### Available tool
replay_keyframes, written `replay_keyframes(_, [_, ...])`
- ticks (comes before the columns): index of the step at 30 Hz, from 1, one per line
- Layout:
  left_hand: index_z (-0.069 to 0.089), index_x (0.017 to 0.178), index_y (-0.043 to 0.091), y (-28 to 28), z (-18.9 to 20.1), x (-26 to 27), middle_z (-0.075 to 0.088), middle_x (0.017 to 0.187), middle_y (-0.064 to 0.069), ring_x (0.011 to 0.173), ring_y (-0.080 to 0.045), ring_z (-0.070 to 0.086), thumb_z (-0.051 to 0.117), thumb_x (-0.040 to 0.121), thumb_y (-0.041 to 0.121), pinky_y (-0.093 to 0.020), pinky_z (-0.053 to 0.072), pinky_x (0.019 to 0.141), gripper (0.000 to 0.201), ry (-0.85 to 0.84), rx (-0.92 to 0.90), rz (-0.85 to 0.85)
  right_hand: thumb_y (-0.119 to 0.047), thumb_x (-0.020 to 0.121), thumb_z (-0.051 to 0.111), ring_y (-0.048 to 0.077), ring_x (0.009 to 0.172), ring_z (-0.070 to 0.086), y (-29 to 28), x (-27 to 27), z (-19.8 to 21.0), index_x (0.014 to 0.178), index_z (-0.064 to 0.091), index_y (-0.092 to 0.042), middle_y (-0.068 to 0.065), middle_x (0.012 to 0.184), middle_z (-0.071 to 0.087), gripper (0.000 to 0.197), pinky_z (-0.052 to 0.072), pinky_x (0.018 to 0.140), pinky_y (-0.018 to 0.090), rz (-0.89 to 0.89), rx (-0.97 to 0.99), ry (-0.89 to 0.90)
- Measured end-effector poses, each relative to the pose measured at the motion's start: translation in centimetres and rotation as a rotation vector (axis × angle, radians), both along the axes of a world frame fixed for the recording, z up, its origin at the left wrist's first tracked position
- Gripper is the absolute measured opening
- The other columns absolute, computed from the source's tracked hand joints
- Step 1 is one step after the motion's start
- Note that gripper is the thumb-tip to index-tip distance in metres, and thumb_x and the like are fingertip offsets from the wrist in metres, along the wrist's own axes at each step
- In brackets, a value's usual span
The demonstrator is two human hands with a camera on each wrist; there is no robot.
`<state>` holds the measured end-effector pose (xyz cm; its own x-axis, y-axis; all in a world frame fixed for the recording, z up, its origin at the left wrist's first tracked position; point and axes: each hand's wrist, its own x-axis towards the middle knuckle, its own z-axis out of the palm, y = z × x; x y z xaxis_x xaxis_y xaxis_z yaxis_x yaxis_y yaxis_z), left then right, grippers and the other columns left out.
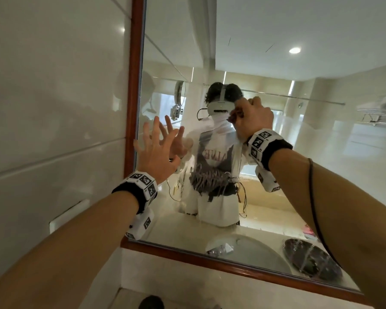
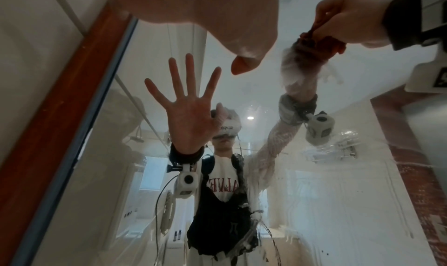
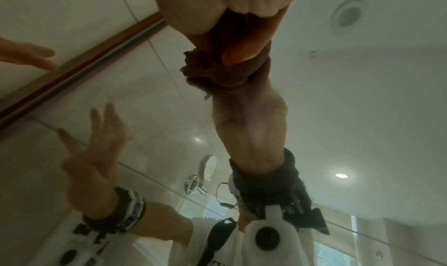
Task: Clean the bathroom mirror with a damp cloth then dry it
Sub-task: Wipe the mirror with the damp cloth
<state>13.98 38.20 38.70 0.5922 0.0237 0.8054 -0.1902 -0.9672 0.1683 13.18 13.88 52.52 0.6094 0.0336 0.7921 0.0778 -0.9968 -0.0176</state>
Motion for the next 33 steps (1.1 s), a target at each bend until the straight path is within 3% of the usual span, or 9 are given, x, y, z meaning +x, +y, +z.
replay_keyframes(6, [0.034, 0.148, 0.033, 2.5, -1.2, -0.1, 0.000, 0.164, -0.014, 0.149, -0.045, 0.002, 0.063, 0.082, 0.050, -0.062, 0.020, 0.117, 0.074, -0.066, -0.012, 0.000, -0.017, 0.091, 0.052, 0.036, 0.096, 0.056, 7.5, 0.5, 0.3, 0.127, 0.048, -0.015, 0.015, 0.128, 0.047, 0.036, 0.041, 0.076, 0.035, 0.109, -0.070, 0.024])
replay_keyframes(8, [0.036, 0.145, 0.034, 3.7, -1.4, 0.4, 0.000, 0.164, -0.018, 0.149, -0.044, -0.001, 0.055, 0.084, 0.054, -0.059, 0.014, 0.120, 0.067, -0.037, 0.039, 0.039, -0.019, 0.091, 0.053, 0.035, 0.094, 0.057, 9.6, 0.9, -0.1, 0.126, 0.049, -0.015, 0.015, 0.124, 0.049, 0.036, 0.041, 0.074, 0.034, 0.146, -0.091, 0.030])
replay_keyframes(11, [0.038, 0.140, 0.033, 5.1, -1.8, 0.8, 0.000, 0.164, -0.020, 0.151, -0.042, 0.000, 0.043, 0.084, 0.058, -0.058, 0.018, 0.120, 0.061, 0.029, 0.080, 0.071, -0.022, 0.091, 0.052, 0.036, 0.096, 0.057, 11.8, 1.5, -0.9, 0.127, 0.050, -0.016, 0.015, 0.121, 0.052, 0.036, 0.042, 0.075, 0.037, 0.173, -0.131, 0.054])
replay_keyframes(15, [0.041, 0.140, 0.034, 5.0, -2.7, -0.4, -0.008, 0.165, -0.011, 0.151, -0.039, 0.001, 0.061, 0.084, 0.045, -0.050, 0.020, 0.118, 0.061, 0.010, -0.031, -0.025, -0.021, 0.090, 0.052, 0.035, 0.098, 0.057, 12.6, 1.4, -2.6, 0.121, 0.053, -0.015, 0.016, 0.119, 0.053, 0.031, 0.048, 0.080, 0.043, 0.226, -0.138, 0.054])
replay_keyframes(19, [0.030, 0.150, 0.029, 4.5, -3.1, -1.3, -0.010, 0.165, -0.009, 0.151, -0.036, 0.001, 0.063, 0.084, 0.042, -0.050, 0.022, 0.119, 0.075, 0.056, -0.059, -0.072, -0.026, 0.090, 0.057, 0.033, 0.107, 0.055, 12.2, 0.8, -7.5, 0.122, 0.051, -0.018, 0.012, 0.126, 0.052, 0.034, 0.046, 0.088, 0.043, 0.211, -0.283, 0.176])
replay_keyframes(22, [0.026, 0.149, 0.024, 4.2, -3.3, -1.9, -0.008, 0.165, -0.010, 0.152, -0.035, 0.003, 0.064, 0.083, 0.040, -0.049, 0.023, 0.120, 0.078, 0.076, -0.063, -0.103, -0.025, 0.092, 0.054, 0.034, 0.104, 0.058, 10.4, -0.1, -9.8, 0.125, 0.049, -0.020, 0.012, 0.133, 0.048, 0.034, 0.047, 0.088, 0.043, 0.203, -0.316, 0.243])
replay_keyframes(25, [0.022, 0.152, 0.021, 4.6, -2.9, -2.4, -0.010, 0.165, -0.007, 0.152, -0.032, 0.003, 0.062, 0.083, 0.041, -0.049, 0.025, 0.120, 0.082, 0.098, -0.090, -0.094, -0.024, 0.091, 0.055, 0.035, 0.106, 0.056, 8.5, -0.3, -7.2, 0.126, 0.048, -0.018, 0.014, 0.130, 0.048, 0.036, 0.046, 0.088, 0.043, 0.161, -0.288, 0.173])
replay_keyframes(29, [0.019, 0.153, 0.018, 4.3, -2.6, -2.6, -0.006, 0.165, -0.007, 0.152, -0.031, 0.006, 0.064, 0.082, 0.041, -0.049, 0.027, 0.119, 0.086, 0.079, -0.158, -0.105, -0.018, 0.091, 0.054, 0.037, 0.093, 0.058, 8.1, 0.2, -1.9, 0.125, 0.049, -0.013, 0.017, 0.123, 0.050, 0.034, 0.045, 0.075, 0.040, 0.123, -0.224, 0.072])
replay_keyframes(33, [0.015, 0.154, 0.019, 4.3, -2.8, -2.3, -0.007, 0.165, -0.005, 0.152, -0.030, 0.006, 0.064, 0.083, 0.041, -0.048, 0.027, 0.119, 0.089, 0.069, -0.191, -0.119, -0.018, 0.092, 0.051, 0.039, 0.091, 0.058, 9.8, 0.9, 0.0, 0.126, 0.050, -0.015, 0.018, 0.122, 0.048, 0.035, 0.039, 0.069, 0.037, 0.120, -0.259, 0.058])
